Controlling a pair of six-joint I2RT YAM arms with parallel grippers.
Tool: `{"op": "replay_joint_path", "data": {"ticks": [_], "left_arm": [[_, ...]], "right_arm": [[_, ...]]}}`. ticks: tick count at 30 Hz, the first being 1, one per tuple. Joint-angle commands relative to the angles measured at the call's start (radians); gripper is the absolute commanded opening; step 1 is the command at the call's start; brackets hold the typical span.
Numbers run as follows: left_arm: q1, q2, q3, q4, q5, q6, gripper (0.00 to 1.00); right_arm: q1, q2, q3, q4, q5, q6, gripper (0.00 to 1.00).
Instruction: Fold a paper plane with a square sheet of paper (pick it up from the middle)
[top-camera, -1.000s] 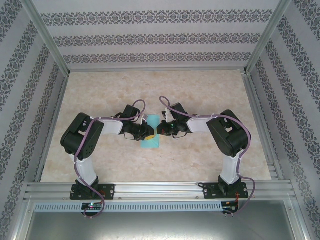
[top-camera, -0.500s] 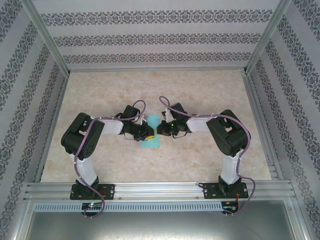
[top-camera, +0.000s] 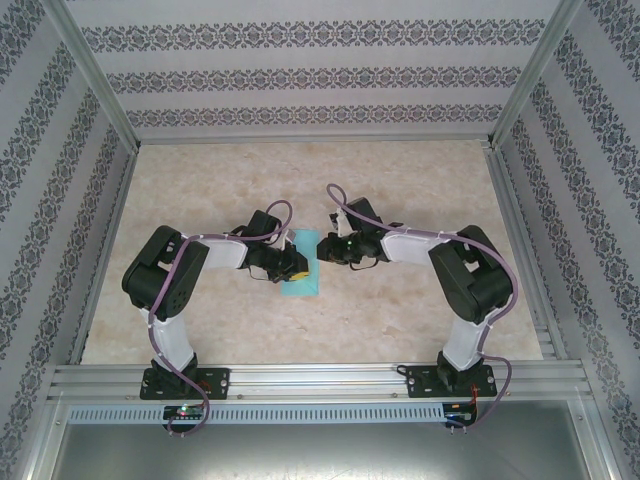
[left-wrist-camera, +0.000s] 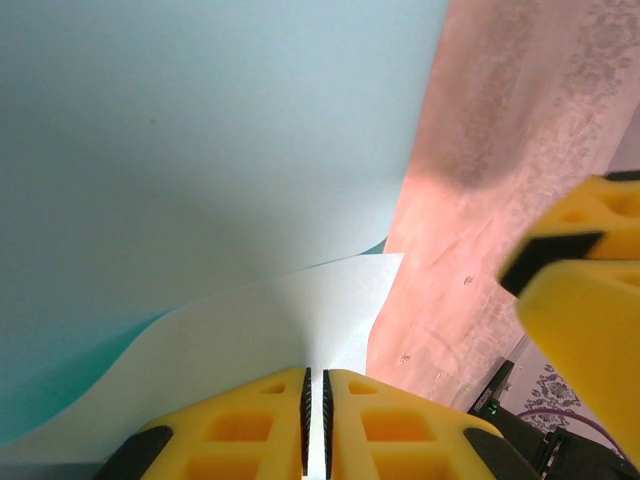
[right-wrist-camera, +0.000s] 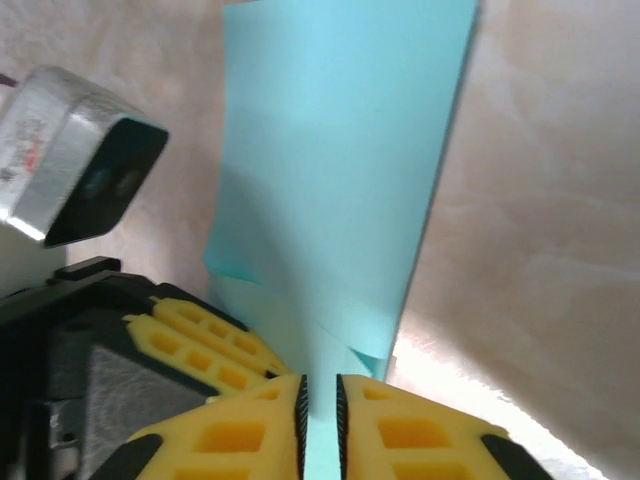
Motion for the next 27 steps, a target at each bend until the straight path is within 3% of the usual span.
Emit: {"op": "replay_joint_path", "data": {"ticks": [1,15,20,27], "left_arm": [[-0.009,0.054,-0.058,-0.119,-0.130,-0.025,0.16],[-0.011,0.024,-0.063,-0.099,-0.120,-0.034,0.14],[-0.006,-0.053,-0.049,0.059,-0.035,-0.027,0.15],[-0.006,-0.077,0.012,-0.025,-0.104,0.036,0.15]], "right_arm": [[0.012,-0.002,0.016,-0.035,0.006,-0.028,0.14],[0.040,0.140,0.085,-0.095,0.023,-0.052,0.05],[0.039,0.163,0.093,-0.198,0.095,-0.114,0.04],[0.040,0.173,0.085,-0.238,0.138,-0.146,0.03]]}}
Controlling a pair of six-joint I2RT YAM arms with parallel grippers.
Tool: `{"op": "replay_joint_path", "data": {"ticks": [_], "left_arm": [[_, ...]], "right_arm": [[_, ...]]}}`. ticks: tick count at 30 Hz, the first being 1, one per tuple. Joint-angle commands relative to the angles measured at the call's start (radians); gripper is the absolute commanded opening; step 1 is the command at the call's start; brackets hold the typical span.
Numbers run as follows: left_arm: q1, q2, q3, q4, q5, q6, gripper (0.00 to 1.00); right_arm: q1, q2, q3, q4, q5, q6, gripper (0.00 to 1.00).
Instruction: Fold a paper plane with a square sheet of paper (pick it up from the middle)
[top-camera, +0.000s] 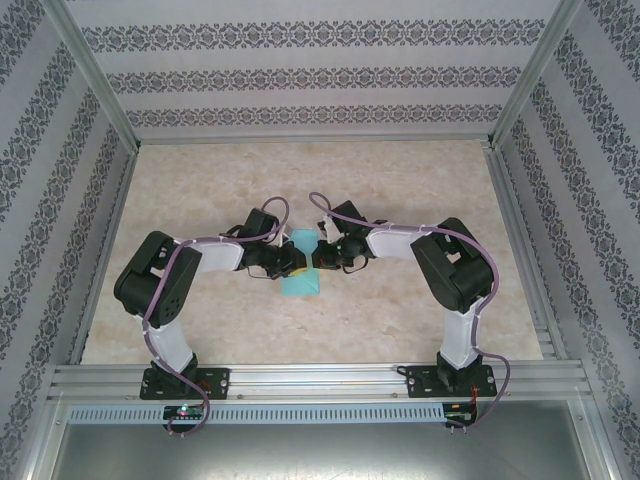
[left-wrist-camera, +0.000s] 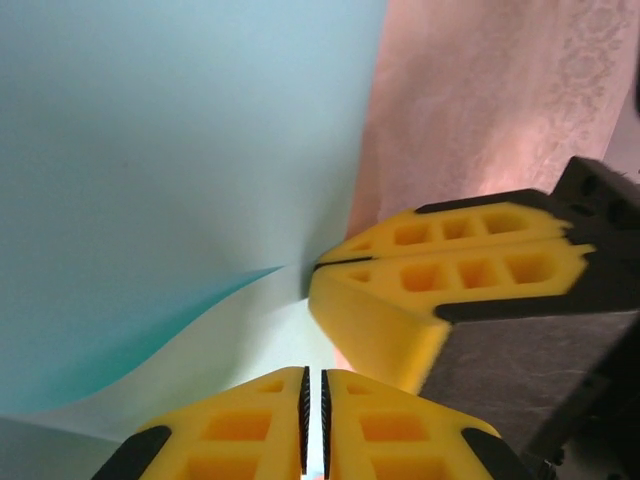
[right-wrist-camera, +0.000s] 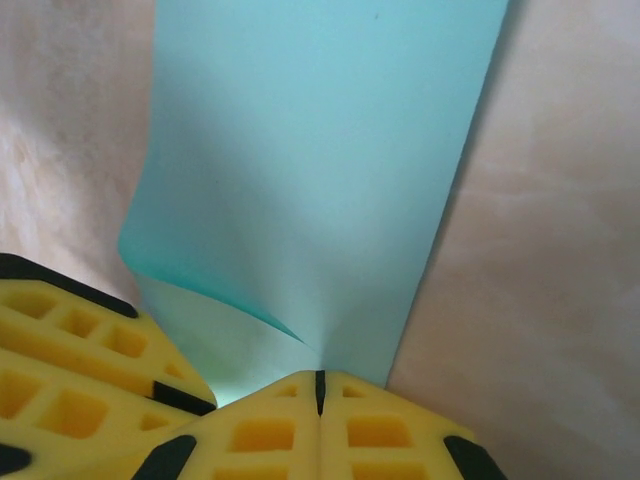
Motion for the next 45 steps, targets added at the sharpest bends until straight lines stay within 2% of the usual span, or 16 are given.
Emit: {"op": "replay_joint_path", "data": {"ticks": [1,8,15,19,24,27,30,34,37,45], "left_arm": [[-0.006,0.003,0.030,-0.066,-0.046,0.044,0.15],[-0.008,0.045,0.028,-0.117,-0.074,0.052,0.15],[-0.006,0.059,0.050,-0.271,-0.221,0.076,0.14],[0.014,0.030,0.037,-0.303,-0.261,0.091,0.14],[0.114,-0.015,-0.005,-0.276,-0.227,0.106,0.15],[0.172,-0.041,-0.025,-0.256,-0.196,0.108,0.15],[0.189,-0.081,-0.028,-0.247,-0.181,0.137,0.15],[0.181,-0.156,-0.028,-0.195,-0.112,0.162,0.15],[0.137,-0.192,-0.025,-0.168,-0.097,0.169,0.14],[0.024,-0.055,0.003,-0.072,-0.068,0.114,0.02]], "right_arm": [[0.002,0.050,-0.018,-0.117,0.111,-0.039,0.03],[0.006,0.067,-0.013,-0.129,0.117,-0.048,0.03],[0.017,0.073,-0.012,-0.171,0.169,-0.111,0.02],[0.021,0.090,-0.014,-0.211,0.204,-0.174,0.01],[0.024,0.077,-0.034,-0.236,0.245,-0.228,0.00],[0.024,0.071,-0.026,-0.247,0.220,-0.246,0.01],[0.025,0.065,-0.020,-0.255,0.212,-0.260,0.01],[0.024,0.063,-0.019,-0.246,0.178,-0.251,0.00],[0.024,0.048,-0.028,-0.222,0.151,-0.226,0.01],[0.031,0.028,-0.044,-0.197,0.121,-0.173,0.00]]}}
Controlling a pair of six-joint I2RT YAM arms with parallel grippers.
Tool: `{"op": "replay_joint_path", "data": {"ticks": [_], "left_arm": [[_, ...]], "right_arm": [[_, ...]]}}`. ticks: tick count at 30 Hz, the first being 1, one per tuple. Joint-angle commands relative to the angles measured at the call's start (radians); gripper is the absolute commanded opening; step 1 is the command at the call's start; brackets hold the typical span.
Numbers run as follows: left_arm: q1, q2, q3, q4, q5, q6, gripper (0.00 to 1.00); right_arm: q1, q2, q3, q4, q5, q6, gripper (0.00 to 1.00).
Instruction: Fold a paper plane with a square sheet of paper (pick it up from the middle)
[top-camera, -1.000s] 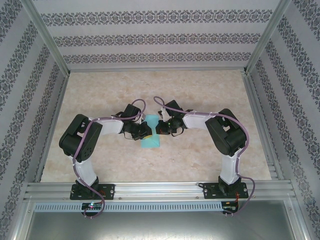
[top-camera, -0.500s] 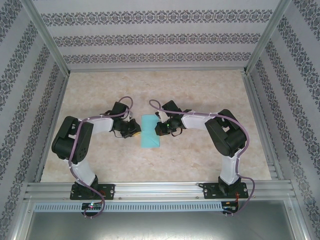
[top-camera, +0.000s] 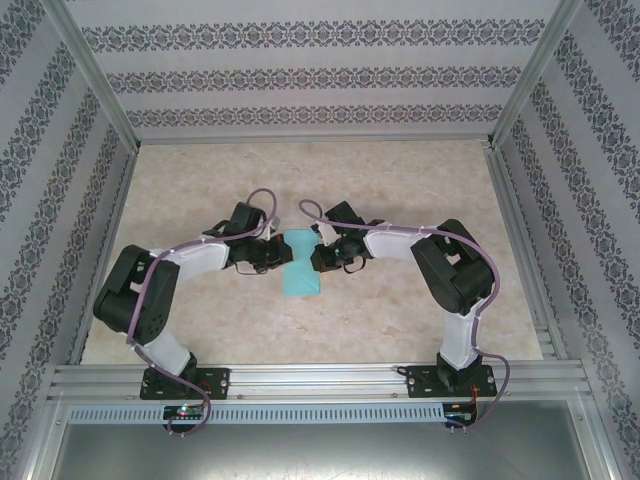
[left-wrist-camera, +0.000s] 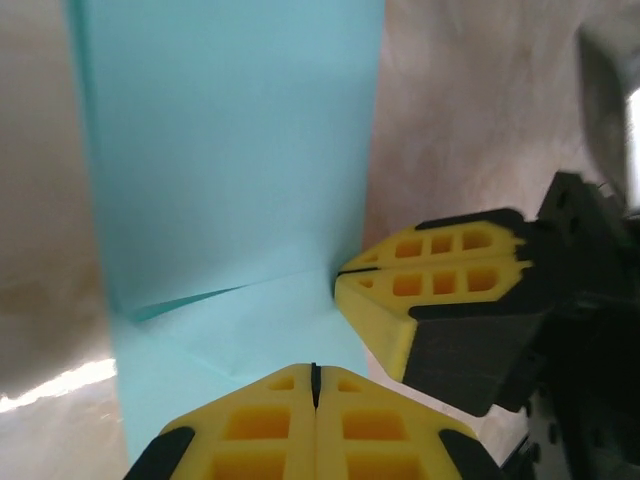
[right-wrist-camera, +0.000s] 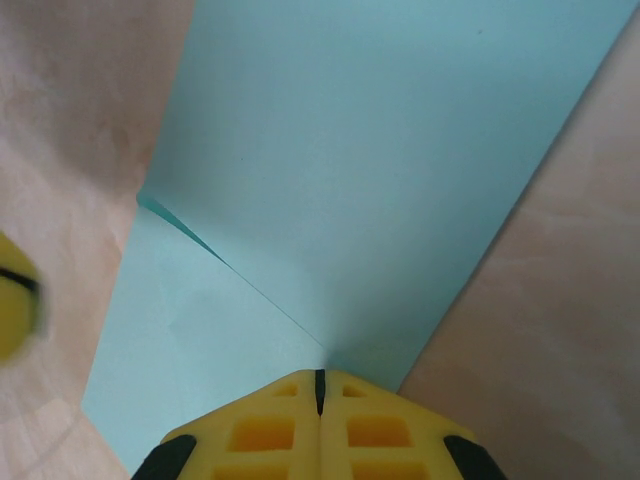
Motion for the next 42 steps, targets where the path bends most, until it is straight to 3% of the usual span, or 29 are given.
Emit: {"op": "replay_joint_path", "data": {"ticks": [1,12,20,26,30,37,42], "left_arm": [[-0.023,0.071,0.028,0.022,0.013,-0.005,0.02],[0.012,0.101,0.062,-0.178,-0.263,0.012,0.00],[0.132,0.122,0.091,-0.200,-0.180,0.034,0.00],[0.121,0.066,0.111,-0.128,-0.064,0.064,0.00],[0.062,0.052,0.118,-0.103,-0.013,0.073,0.00],[0.020,0.124,0.136,-0.108,-0.035,0.072,0.00],[0.020,0.149,0.147,-0.182,-0.135,0.095,0.00]], "right_arm": [[0.006,0.038,-0.058,-0.150,0.058,0.022,0.01],[0.014,0.032,-0.096,-0.139,0.087,0.016,0.00],[0.004,0.019,-0.112,-0.133,0.108,0.002,0.00],[-0.003,0.002,-0.113,-0.132,0.103,-0.005,0.00],[-0.003,0.003,-0.108,-0.132,0.097,-0.001,0.00],[-0.003,0.014,-0.107,-0.129,0.099,0.001,0.00],[-0.004,0.017,-0.105,-0.135,0.103,-0.003,0.00]]}}
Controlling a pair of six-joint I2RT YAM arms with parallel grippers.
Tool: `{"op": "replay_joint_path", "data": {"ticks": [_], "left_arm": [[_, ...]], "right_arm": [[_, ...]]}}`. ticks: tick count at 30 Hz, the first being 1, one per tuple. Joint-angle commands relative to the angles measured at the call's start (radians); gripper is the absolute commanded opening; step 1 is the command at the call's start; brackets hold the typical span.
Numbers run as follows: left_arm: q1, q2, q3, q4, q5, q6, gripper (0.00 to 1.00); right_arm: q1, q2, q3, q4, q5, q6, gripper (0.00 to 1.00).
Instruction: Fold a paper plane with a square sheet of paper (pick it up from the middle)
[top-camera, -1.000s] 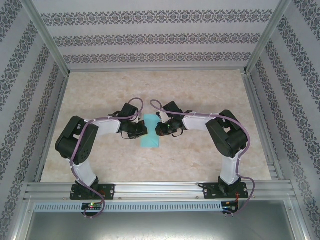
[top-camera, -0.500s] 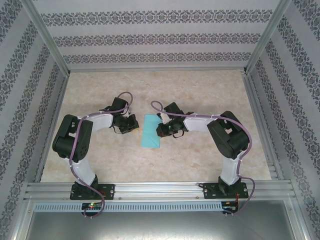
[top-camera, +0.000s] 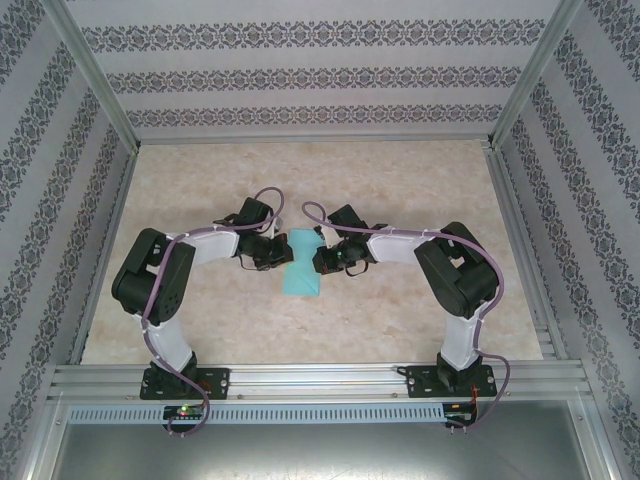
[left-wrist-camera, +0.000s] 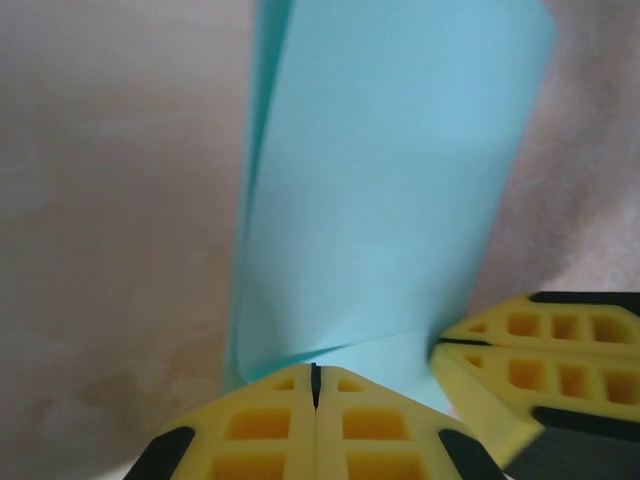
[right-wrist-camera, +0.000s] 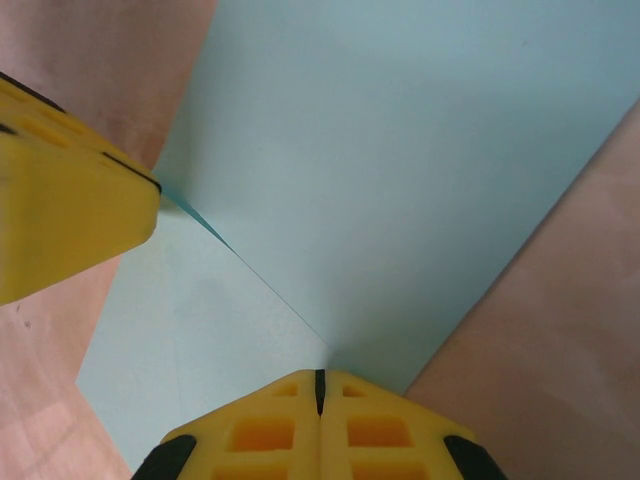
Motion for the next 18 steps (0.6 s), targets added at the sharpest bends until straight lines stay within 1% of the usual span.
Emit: {"op": "replay_joint_path", "data": {"ticks": [1,6,7,10,11,14,16,18], "left_arm": [[0.003,0.026,0.027,-0.069,-0.091,0.044,0.00],[0.017,0.027,0.031,-0.130,-0.198,0.043,0.00],[0.027,0.016,0.028,-0.136,-0.210,0.037,0.00],[0.055,-0.034,0.007,-0.111,-0.201,0.021,0.00],[0.061,-0.048,-0.001,-0.095,-0.184,0.014,0.00],[0.065,-0.072,-0.029,-0.015,-0.086,-0.002,0.00],[0.060,-0.077,-0.052,0.059,-0.006,-0.019,0.00],[0.045,-0.083,-0.055,0.097,0.036,-0.022,0.00]], "right_arm": [[-0.004,0.051,-0.046,-0.185,0.092,-0.022,0.00],[-0.004,0.049,-0.050,-0.190,0.101,-0.024,0.00],[-0.004,0.049,-0.051,-0.191,0.102,-0.022,0.00],[-0.004,0.048,-0.053,-0.188,0.104,-0.022,0.00],[-0.004,0.049,-0.053,-0.188,0.103,-0.022,0.00],[-0.004,0.047,-0.053,-0.187,0.102,-0.021,0.00],[-0.005,0.046,-0.052,-0.187,0.099,-0.021,0.00],[-0.005,0.046,-0.050,-0.187,0.098,-0.022,0.00]]}}
